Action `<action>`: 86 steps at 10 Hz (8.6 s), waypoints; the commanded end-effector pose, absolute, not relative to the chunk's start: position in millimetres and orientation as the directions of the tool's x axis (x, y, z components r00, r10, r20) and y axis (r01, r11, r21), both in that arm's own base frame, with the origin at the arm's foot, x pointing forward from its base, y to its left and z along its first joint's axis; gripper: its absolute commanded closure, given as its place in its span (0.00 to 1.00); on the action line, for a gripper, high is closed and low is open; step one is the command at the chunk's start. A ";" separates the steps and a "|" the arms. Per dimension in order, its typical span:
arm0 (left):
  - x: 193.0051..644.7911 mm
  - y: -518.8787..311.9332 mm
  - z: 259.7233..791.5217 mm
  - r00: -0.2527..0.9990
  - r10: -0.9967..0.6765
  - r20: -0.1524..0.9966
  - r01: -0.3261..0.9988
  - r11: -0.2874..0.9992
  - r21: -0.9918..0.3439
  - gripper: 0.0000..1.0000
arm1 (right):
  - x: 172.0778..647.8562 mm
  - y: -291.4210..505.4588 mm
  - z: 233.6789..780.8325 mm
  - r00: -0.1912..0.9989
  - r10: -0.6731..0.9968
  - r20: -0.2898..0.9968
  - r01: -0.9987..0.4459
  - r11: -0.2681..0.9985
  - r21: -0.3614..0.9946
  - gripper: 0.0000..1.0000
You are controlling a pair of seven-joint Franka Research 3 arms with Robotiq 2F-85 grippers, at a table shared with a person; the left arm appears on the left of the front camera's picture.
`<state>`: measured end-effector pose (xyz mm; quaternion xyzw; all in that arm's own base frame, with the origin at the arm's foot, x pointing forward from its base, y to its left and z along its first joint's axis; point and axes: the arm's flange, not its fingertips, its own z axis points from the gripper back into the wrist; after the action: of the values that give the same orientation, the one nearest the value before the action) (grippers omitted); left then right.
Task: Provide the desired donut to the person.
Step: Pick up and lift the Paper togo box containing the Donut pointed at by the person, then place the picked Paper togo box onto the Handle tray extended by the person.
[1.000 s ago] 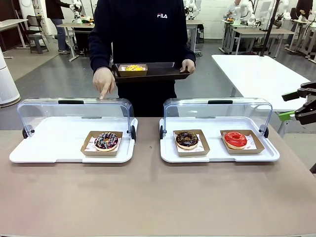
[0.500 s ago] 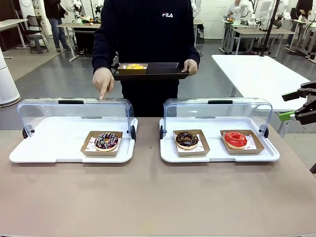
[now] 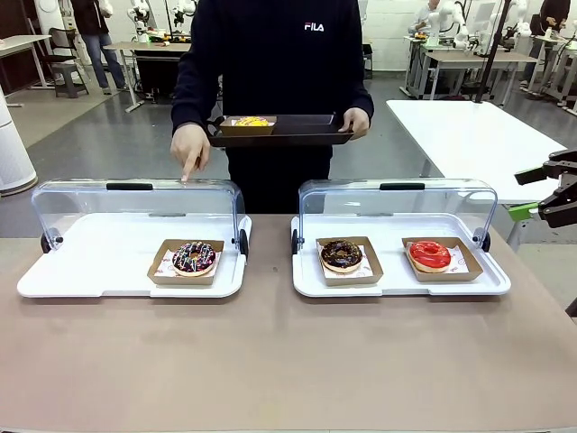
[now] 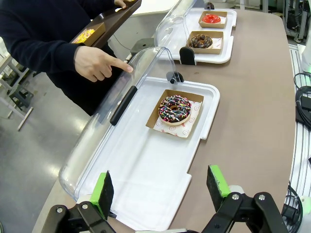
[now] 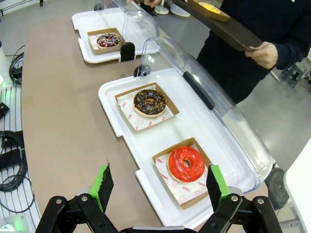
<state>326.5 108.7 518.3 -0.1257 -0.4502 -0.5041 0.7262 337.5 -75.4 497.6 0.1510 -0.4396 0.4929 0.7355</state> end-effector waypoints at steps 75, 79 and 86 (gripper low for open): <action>313.0 66.1 538.4 -0.255 -0.916 0.310 0.871 -0.078 0.485 1.00 | 341.1 -74.6 495.2 0.104 0.571 0.814 -0.861 0.462 -0.214 0.00; 313.0 66.1 538.4 -0.255 -0.916 0.310 0.871 -0.078 0.485 1.00 | 341.1 -74.6 495.2 0.104 0.571 0.814 -0.861 0.462 -0.214 0.00; 313.0 66.1 538.4 -0.255 -0.916 0.310 0.871 -0.078 0.485 1.00 | 341.1 -74.6 495.2 0.104 0.571 0.814 -0.861 0.462 -0.214 0.00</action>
<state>311.1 64.0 538.9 0.0298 -0.2979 -0.7325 0.6114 337.7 -74.8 497.8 0.1512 -0.4378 0.4942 0.7357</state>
